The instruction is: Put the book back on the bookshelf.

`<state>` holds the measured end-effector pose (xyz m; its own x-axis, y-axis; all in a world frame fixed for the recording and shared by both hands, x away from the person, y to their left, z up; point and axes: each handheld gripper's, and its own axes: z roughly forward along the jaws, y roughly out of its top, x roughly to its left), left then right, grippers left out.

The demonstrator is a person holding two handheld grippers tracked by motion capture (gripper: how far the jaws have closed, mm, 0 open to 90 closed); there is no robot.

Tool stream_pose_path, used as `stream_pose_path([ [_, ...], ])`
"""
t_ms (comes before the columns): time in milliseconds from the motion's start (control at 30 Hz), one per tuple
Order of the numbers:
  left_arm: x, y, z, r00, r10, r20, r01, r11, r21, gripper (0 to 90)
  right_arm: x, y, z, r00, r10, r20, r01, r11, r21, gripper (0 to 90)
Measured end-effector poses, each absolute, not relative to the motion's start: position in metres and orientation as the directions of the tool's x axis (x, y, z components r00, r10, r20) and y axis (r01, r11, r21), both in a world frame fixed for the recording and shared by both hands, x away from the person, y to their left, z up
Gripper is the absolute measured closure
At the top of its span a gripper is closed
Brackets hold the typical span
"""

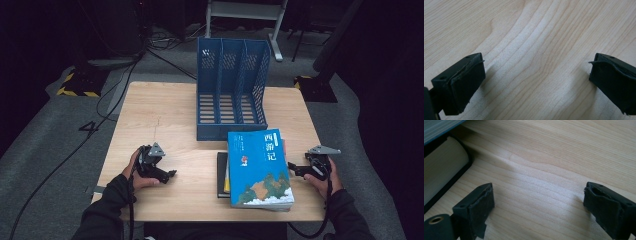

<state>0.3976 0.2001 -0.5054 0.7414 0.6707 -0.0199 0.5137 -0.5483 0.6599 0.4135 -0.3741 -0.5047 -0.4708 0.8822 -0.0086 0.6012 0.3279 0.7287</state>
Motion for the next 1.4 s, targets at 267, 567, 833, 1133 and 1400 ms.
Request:
stream_pose_path([
  [267, 0.399, 0.200, -0.505, 0.749, 0.662, -0.014, 0.504, -0.556, 0.660, 0.1, 0.416, -0.373, -0.504, -0.485, 0.875, -0.011, 0.600, 0.342, 0.723, 9.9],
  [567, 0.397, 0.196, -0.504, 0.751, 0.660, -0.013, 0.510, -0.567, 0.647, 0.4, 0.414, -0.383, -0.492, -0.516, 0.855, 0.042, 0.621, 0.340, 0.706, 18.6],
  [833, 0.393, 0.187, -0.501, 0.771, 0.637, -0.019, 0.496, -0.581, 0.645, 8.1, 0.397, -0.379, -0.456, -0.622, 0.778, 0.087, 0.555, 0.360, 0.750, 23.6],
  [1133, 0.391, 0.176, -0.498, 0.792, 0.611, -0.019, 0.475, -0.596, 0.647, 18.8, 0.378, -0.372, -0.422, -0.688, 0.720, 0.089, 0.508, 0.390, 0.768, 25.2],
  [1400, 0.391, 0.150, -0.487, 0.823, 0.568, -0.011, 0.424, -0.601, 0.677, 22.5, 0.367, -0.355, -0.398, -0.763, 0.637, 0.111, 0.481, 0.444, 0.756, 25.7],
])
